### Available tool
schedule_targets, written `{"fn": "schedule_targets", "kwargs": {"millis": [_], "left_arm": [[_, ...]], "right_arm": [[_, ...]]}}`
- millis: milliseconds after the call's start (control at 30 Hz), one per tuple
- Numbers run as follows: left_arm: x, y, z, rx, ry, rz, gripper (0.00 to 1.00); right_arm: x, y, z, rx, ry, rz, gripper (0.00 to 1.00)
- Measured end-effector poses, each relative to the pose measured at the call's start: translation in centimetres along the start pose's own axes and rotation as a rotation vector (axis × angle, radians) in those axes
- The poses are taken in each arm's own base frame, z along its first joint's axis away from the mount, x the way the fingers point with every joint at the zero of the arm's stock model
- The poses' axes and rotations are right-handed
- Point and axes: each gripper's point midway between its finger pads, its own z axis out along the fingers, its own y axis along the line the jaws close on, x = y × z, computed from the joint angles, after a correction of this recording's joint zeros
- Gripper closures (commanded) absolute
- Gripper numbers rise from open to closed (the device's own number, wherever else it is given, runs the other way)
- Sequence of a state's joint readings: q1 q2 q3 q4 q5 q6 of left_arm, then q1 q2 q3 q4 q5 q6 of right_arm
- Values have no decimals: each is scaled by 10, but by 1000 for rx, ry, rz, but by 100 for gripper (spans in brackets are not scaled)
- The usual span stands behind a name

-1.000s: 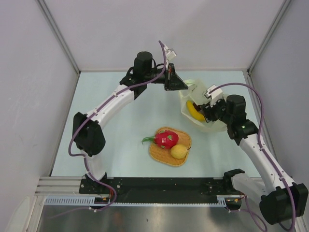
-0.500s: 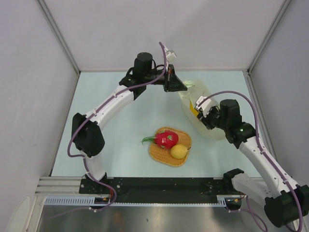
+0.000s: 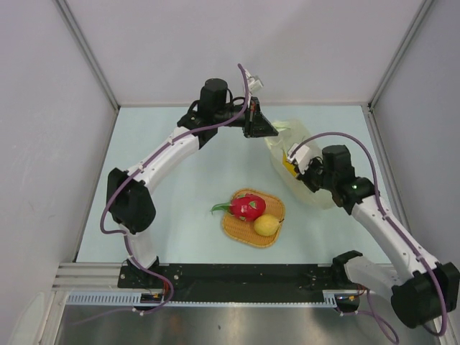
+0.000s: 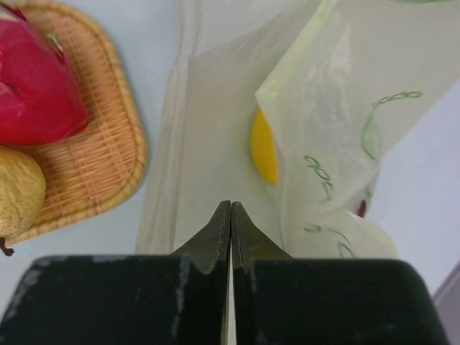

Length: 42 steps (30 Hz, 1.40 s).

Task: Take the fake fruits out of the plastic bag

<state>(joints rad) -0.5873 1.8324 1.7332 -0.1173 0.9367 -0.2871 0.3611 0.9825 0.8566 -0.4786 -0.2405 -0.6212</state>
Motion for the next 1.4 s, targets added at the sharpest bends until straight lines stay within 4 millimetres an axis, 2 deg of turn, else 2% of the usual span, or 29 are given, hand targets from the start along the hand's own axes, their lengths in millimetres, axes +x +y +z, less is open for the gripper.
{"fn": "schedule_targets", "kwargs": {"millis": [133, 367, 500, 633, 767, 900, 933, 967, 1067, 1400], "left_arm": [[1, 0, 0, -1, 4, -2, 100], [5, 4, 0, -18, 11, -3, 100], [15, 10, -1, -37, 29, -12, 100], [24, 15, -2, -60, 51, -31, 100], [25, 16, -2, -61, 55, -29, 100], [24, 15, -2, -61, 53, -28, 100], [24, 15, -1, -60, 53, -27, 100], [24, 15, -1, -60, 52, -26, 99], [24, 14, 0, -57, 52, -24, 100], [30, 13, 3, -57, 62, -26, 100]], "right_arm": [[14, 10, 19, -66, 53, -18, 100], [19, 60, 33, -250, 39, -160, 100], [27, 66, 44, -278, 56, -139, 100], [39, 47, 58, -231, 80, -79, 100], [50, 25, 65, -174, 94, -34, 100], [65, 14, 72, -158, 124, -6, 100], [71, 12, 76, -160, 138, 2, 96], [75, 12, 79, -161, 150, 7, 81], [89, 8, 90, -157, 180, 27, 57], [98, -21, 121, -95, 177, 35, 46]]}}
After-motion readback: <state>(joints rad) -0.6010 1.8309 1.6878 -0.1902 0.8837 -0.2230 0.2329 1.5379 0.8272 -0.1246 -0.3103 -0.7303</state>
